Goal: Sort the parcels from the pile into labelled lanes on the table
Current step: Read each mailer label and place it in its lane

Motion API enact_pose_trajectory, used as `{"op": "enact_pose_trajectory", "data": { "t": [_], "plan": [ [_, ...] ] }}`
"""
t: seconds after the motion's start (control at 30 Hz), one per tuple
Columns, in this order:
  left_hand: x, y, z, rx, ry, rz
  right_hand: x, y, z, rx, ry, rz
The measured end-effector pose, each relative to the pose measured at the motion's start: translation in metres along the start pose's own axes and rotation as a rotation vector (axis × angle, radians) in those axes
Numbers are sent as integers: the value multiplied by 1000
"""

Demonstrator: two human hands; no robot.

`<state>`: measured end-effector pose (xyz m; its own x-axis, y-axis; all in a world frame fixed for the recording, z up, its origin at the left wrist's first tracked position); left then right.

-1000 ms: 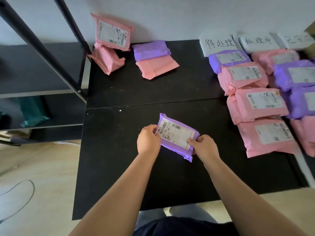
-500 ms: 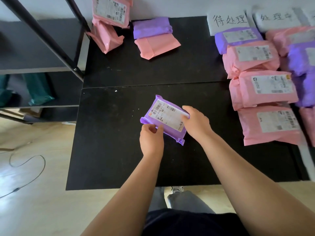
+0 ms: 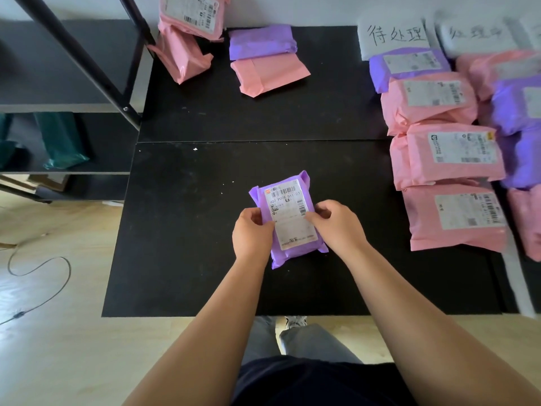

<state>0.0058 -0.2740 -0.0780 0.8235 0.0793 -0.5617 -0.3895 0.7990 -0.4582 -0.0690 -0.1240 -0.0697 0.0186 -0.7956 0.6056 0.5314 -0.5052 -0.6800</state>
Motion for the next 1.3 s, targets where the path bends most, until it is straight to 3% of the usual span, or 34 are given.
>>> {"op": "enact_pose_trajectory", "data": {
  "t": [0.33,0.77,1.03,1.3],
  "plan": [
    [-14,-5,4,11,-21,91,10,-8,-9,-136,-35,-120],
    [-82,-46,65,-24,222,356,47,-79,34,-298,-178,-396],
    [-102,-48,103,82,286,393,59,-114,54,-479,-284,-589],
    [-104,-47,125,59,382,392,52,-125,65,-590,-325,-456]
  ]
}}
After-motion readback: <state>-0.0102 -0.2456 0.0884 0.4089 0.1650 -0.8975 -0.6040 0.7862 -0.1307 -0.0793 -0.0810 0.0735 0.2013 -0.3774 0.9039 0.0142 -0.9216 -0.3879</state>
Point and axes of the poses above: each hand's wrist, its own z-axis away from the middle knuckle, its own y-axis out of the palm, x = y × z, the point moved 2 cm from there along -z, towards the middle knuckle, and after that the axes turned 12 degrees about -y, right-handed, at the moved point
